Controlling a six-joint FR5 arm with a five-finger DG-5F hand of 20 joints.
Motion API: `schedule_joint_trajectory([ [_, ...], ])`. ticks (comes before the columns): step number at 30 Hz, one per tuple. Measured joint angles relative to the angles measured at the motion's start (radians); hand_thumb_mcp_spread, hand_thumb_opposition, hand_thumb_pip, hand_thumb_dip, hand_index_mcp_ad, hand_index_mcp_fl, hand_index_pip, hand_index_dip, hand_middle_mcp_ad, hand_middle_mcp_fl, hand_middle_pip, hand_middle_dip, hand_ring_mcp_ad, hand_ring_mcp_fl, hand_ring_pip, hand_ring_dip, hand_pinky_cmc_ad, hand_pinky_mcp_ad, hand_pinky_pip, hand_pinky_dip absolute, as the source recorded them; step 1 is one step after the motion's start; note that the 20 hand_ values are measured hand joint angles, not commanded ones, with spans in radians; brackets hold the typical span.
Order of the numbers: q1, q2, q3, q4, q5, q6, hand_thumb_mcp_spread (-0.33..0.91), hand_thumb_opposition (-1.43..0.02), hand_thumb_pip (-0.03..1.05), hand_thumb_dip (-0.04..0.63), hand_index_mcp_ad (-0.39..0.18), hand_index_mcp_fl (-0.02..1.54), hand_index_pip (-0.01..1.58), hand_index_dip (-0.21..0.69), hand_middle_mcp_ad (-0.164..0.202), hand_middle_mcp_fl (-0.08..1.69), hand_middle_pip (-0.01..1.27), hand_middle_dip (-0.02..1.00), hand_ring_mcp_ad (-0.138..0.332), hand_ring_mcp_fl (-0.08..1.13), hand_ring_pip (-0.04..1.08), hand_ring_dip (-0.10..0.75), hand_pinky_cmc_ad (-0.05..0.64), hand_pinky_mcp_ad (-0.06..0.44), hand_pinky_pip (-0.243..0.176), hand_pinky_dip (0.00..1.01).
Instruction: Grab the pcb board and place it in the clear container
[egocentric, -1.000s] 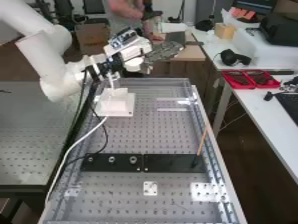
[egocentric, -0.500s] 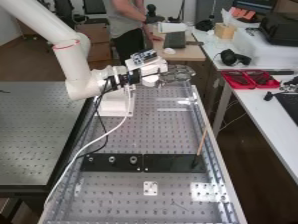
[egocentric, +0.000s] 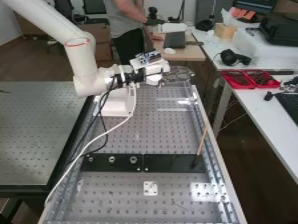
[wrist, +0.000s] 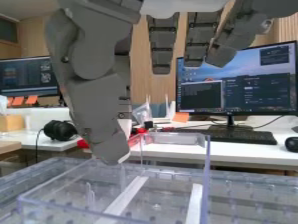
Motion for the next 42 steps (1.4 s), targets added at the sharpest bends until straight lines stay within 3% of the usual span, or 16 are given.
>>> schedule_joint_trajectory([
  [15, -0.008, -0.03, 0.045, -0.088, 0.051, -0.012, 0.74, -0.89, 0.42, 0.253, -0.227, 0.57, 1.36, 0.154, 0.075, 0.11, 0.14, 0.16, 0.141, 0.06, 0.1, 0.079, 0.328, 0.113, -0.044, 0.2],
  [19, -0.011, -0.034, 0.051, -0.107, 0.055, -0.012, 0.71, -0.89, 0.41, 0.257, -0.229, 0.49, 1.39, 0.175, 0.075, 0.09, 0.14, 0.16, 0.138, 0.06, 0.1, 0.082, 0.328, 0.113, -0.044, 0.19],
  [21, -0.012, -0.034, 0.05, -0.11, 0.054, -0.013, 0.65, -0.88, 0.37, 0.251, -0.227, 0.37, 1.39, 0.175, 0.075, 0.07, 0.14, 0.16, 0.138, 0.06, 0.1, 0.082, 0.326, 0.113, -0.044, 0.2],
  [28, -0.014, -0.037, 0.054, -0.144, 0.057, -0.018, 0.61, -0.85, 0.38, 0.251, -0.199, 0.29, 1.35, 0.175, 0.073, 0.07, 0.14, 0.16, 0.143, 0.05, 0.1, 0.079, 0.328, 0.115, -0.044, 0.19],
  [36, -0.016, -0.029, 0.039, -0.111, 0.057, -0.01, 0.59, -0.84, 0.38, 0.253, -0.19, 0.25, 1.33, 0.175, 0.075, 0.01, 0.14, 0.16, 0.138, 0.02, 0.1, 0.079, 0.328, 0.113, -0.044, 0.19],
  [42, -0.018, -0.023, 0.03, -0.096, 0.053, -0.01, 0.59, -0.84, 0.38, 0.253, -0.188, 0.35, 1.34, 0.175, 0.065, 0.01, 0.14, 0.16, 0.138, 0.02, 0.1, 0.082, 0.328, 0.113, -0.044, 0.19],
])
